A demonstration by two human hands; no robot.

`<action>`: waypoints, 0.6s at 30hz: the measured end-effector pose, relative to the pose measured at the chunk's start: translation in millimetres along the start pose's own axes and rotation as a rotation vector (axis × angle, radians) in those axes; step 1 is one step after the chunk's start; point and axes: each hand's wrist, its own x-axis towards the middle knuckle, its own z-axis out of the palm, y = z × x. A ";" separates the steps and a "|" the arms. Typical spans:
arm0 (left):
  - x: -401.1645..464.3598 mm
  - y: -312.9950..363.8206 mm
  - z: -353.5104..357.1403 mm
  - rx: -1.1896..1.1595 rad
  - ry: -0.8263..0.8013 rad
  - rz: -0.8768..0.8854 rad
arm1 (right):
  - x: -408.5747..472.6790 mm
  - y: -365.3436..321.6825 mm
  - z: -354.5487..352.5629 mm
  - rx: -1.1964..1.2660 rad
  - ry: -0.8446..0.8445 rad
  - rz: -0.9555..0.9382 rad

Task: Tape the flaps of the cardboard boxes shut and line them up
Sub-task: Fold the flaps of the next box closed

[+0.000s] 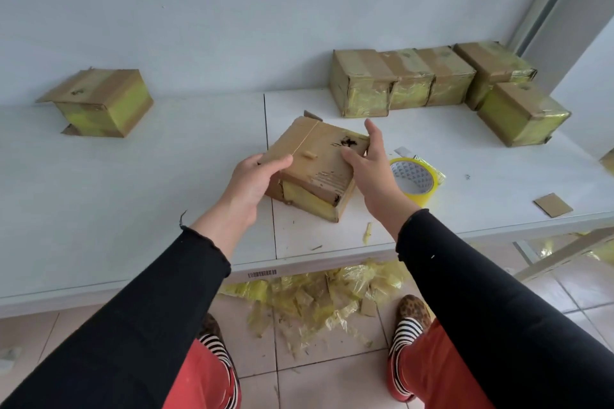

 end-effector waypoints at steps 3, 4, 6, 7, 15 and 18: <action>0.7 -3.2 3.3 0.062 0.024 0.175 | 5.2 2.5 -1.1 0.110 0.016 0.072; -0.2 -4.4 5.6 0.113 0.045 0.242 | 6.9 2.2 -1.5 0.141 0.021 0.102; -0.7 -5.7 10.5 0.158 0.062 0.322 | 10.5 2.0 -2.6 0.180 0.015 0.148; -1.6 -6.8 13.2 0.122 0.031 0.343 | 11.8 1.7 -3.7 0.199 0.004 0.161; 3.2 -6.5 24.2 -0.418 -0.087 0.138 | 10.5 0.4 -6.2 0.240 -0.129 0.186; 8.4 -7.0 26.0 -0.474 -0.093 0.104 | 10.6 -0.9 -2.9 0.248 -0.150 0.171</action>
